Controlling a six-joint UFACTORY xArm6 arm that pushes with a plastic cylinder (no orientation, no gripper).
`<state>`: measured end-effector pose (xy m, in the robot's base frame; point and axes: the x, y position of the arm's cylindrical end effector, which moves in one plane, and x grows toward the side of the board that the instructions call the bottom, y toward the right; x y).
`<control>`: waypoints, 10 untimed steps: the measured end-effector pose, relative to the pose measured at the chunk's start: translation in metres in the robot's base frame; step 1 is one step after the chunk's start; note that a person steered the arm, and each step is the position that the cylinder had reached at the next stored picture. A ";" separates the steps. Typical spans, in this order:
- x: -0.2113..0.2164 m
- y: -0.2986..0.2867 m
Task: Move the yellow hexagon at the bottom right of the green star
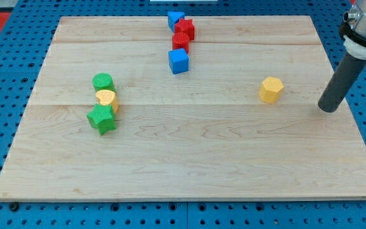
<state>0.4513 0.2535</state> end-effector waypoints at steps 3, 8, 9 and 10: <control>-0.052 -0.096; -0.029 -0.234; 0.004 -0.233; 0.028 -0.244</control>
<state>0.4794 0.0093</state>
